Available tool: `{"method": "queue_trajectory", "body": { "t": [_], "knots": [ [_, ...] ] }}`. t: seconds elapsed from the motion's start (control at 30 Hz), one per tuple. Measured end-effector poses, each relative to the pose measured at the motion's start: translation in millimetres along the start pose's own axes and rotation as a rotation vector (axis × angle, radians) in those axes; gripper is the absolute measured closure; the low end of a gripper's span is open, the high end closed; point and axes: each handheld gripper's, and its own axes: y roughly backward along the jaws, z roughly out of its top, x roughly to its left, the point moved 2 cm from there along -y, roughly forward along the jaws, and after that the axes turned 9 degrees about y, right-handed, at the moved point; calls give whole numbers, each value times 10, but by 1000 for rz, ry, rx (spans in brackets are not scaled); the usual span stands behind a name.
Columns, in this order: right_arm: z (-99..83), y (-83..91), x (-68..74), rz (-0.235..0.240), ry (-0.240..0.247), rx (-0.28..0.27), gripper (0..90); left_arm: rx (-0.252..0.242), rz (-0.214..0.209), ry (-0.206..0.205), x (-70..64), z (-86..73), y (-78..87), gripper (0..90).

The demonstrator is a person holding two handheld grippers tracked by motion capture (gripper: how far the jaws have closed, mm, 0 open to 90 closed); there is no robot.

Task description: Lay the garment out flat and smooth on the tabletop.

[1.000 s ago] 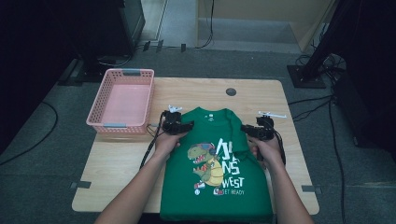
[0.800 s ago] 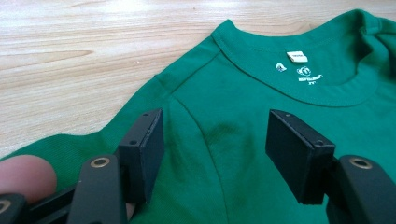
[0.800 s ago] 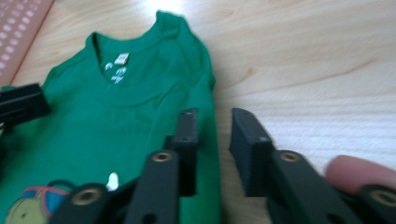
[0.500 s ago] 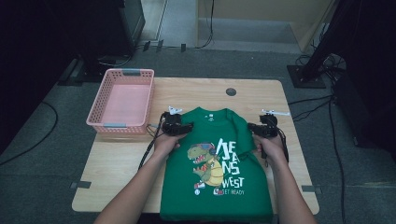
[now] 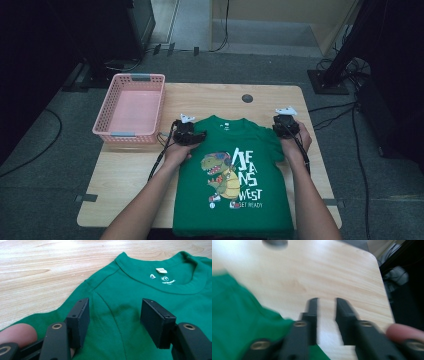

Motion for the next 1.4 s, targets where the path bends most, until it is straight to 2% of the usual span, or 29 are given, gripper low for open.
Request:
{"method": "queue_trajectory", "body": {
  "t": [0.03,0.07,0.1,0.13,0.17,0.23,0.27,0.33,0.4,0.47,0.5,0.57,0.67,0.77,0.83,0.9,1.0,1.07,1.27,1.37,1.4],
  "knots": [
    [10,33,-12,22,-71,-27,745,-3,-3,3,1,0,-2,418],
    [21,70,2,78,-139,-57,743,-3,-5,5,3,0,-3,418],
    [32,105,50,156,-208,-78,732,-5,-7,8,3,1,-5,418],
    [45,133,131,231,-236,-96,717,-6,-7,10,2,2,-8,418],
    [57,160,243,275,-222,-105,684,-6,-6,11,0,3,-10,418],
    [68,194,494,276,-168,-125,570,-8,-3,10,-5,1,-12,417],
    [64,191,613,278,-162,-135,513,-8,-4,10,-5,1,-12,417],
    [40,144,805,280,-197,-115,409,-6,-11,16,2,3,-9,417],
    [6,77,934,281,-209,-106,328,-5,-23,26,14,6,-5,416],
    [-37,0,994,261,-189,-69,295,-3,-37,41,30,12,0,411],
    [-60,-34,998,254,-197,-46,278,-1,-31,38,37,17,3,409],
    [-107,-88,980,266,-219,-23,260,-16,20,21,44,60,44,405],
    [-125,-100,946,280,-228,-32,240,-78,4,41,28,266,219,397],
    [-124,-109,940,275,-202,-26,231,-91,12,41,24,409,328,395],
    [-118,-120,952,245,-148,-5,208,-81,14,48,47,450,364,391],
    [-112,-139,954,226,-99,8,187,-64,27,61,93,445,371,391],
    [-117,-167,892,232,-100,8,187,-37,29,87,154,407,353,391],
    [-121,-188,837,229,-101,10,187,-20,49,89,193,366,325,391],
    [-133,-230,730,222,-110,12,186,26,159,90,320,221,208,395],
    [-134,-237,714,227,-102,10,186,46,187,76,345,178,158,401],
    [-133,-239,712,227,-102,9,185,39,197,66,336,149,136,440]
  ]
}}
